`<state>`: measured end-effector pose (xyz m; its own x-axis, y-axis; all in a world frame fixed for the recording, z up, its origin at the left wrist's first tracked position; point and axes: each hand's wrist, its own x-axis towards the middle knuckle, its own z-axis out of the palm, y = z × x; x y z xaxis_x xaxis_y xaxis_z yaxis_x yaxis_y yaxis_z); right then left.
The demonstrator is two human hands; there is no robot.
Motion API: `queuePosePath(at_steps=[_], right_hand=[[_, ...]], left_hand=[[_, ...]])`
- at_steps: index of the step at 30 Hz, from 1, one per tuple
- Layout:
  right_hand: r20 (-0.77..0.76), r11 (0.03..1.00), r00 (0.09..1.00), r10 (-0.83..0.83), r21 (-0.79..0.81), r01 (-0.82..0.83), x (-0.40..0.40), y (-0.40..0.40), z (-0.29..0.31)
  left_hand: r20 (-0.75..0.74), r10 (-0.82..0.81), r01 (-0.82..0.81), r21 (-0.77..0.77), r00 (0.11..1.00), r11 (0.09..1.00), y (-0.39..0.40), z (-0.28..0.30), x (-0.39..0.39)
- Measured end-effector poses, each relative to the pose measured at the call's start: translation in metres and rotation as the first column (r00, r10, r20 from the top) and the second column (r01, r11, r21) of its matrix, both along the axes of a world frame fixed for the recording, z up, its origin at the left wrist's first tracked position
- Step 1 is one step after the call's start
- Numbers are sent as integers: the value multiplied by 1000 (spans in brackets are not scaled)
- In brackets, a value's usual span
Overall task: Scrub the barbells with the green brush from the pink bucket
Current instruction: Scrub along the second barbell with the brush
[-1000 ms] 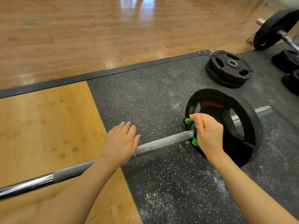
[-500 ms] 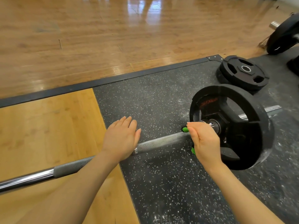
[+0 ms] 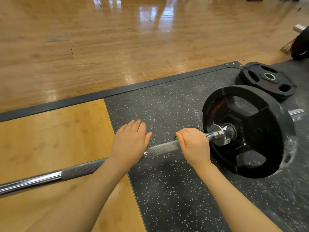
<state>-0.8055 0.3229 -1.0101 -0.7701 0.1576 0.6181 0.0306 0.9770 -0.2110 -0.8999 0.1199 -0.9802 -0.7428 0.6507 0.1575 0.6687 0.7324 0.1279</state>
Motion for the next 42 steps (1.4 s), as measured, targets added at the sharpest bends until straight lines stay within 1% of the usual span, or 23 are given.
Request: queuePosePath(at_steps=[3,5,7,9,13,18,20,23,27,29,32,36,37,39,42], right_hand=[[22,1000,1000,4,6,-4,-9,2,-1],[36,1000,999,-8,9,8,-13,2,2],[42,996,995,-85,26,84,-14,1,5],[31,990,989,-144,11,143,-13,0,4],[34,995,997,-74,-63,76,-10,1,-4],[51,998,998,36,53,-38,-3,16,-9],[46,997,998,48,50,-50,-5,21,-12],[13,999,999,29,-21,-29,-13,14,-9],[-45,993,993,110,-34,-111,-27,-21,-6],[-57,989,990,131,-68,-135,-33,-38,-10],[-73,988,991,113,-97,-120,-33,-43,-22],[-32,998,999,39,45,-38,-23,-20,-32],[-18,998,1000,17,56,-16,-21,-13,-33],[-11,999,999,-42,4,42,-19,0,-33],[-37,981,989,-140,-140,134,-18,10,-34]], left_hand=[[55,74,-77,56,996,995,0,-4,13],[14,78,-78,50,997,996,-2,-9,16],[-16,69,-68,41,997,997,-1,-11,11],[-43,70,-68,44,997,997,1,-12,5],[-146,58,-45,91,988,995,4,-13,-2],[-211,62,-30,151,975,988,6,-14,-10],[-217,64,-35,134,974,990,6,-15,-13],[-195,70,-52,92,978,994,7,-14,-17],[-168,70,-59,67,983,996,9,-14,-22],[-160,64,-53,69,985,996,9,-14,-25],[-144,63,-51,84,988,995,10,-14,-27],[-139,77,-64,97,987,993,9,-14,-29],[-135,78,-65,94,988,993,9,-14,-29],[-130,80,-69,85,988,994,9,-14,-30],[-125,84,-75,74,989,994,9,-15,-31]])
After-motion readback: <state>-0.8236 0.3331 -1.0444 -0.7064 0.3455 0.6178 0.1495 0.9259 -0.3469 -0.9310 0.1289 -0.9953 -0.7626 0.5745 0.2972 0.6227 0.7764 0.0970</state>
